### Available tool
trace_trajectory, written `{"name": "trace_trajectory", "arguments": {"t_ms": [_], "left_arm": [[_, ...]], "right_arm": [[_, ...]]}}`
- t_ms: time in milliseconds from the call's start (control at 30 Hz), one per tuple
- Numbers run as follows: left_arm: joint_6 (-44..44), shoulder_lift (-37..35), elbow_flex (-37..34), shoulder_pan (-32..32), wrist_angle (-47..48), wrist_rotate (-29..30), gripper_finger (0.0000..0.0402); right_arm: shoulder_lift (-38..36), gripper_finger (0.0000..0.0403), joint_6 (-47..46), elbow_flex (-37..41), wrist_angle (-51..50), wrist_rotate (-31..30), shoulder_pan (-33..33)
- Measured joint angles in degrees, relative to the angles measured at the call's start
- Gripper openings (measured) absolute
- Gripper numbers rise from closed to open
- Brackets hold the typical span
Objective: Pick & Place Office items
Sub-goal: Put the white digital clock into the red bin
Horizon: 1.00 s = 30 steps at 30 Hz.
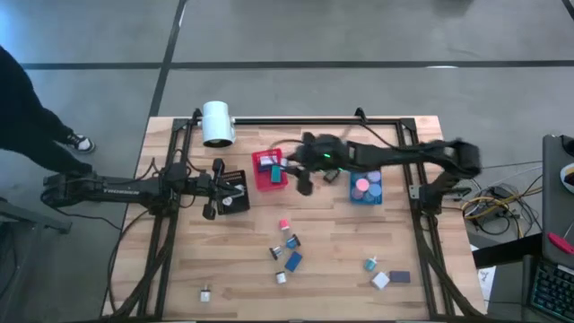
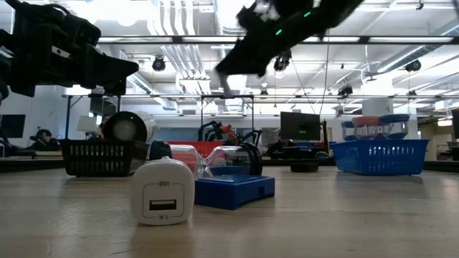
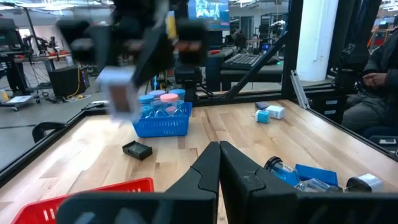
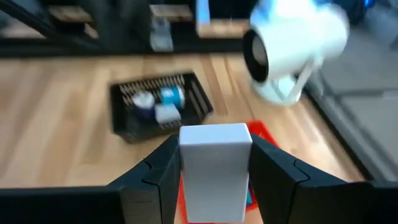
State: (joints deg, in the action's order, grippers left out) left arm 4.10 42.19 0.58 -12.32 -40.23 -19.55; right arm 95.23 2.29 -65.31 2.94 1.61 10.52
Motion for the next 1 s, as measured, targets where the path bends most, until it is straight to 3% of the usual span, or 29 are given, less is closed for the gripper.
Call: {"name": "trace_trajectory", "arguments": {"t_ms": [200, 400, 1000], "left_arm": [[-0.01, 0.00, 0.00, 0.01, 0.00, 0.00, 0.0014], [0.00, 0.00, 0.00, 0.02, 0.00, 0.00, 0.0014], [0.00, 0.00, -0.22, 0.02, 0.02, -0.02, 0.0014]], "right_arm": [[14.14, 0.0145, 0.21, -12.83, -6.44, 4.19, 2.59], [22.86, 0.0145, 1.50, -21.49, -12.63, 4.64, 2.91], [28.45, 0.0149, 2.34, -24.55, -17.49, 3.14, 2.89]]}}
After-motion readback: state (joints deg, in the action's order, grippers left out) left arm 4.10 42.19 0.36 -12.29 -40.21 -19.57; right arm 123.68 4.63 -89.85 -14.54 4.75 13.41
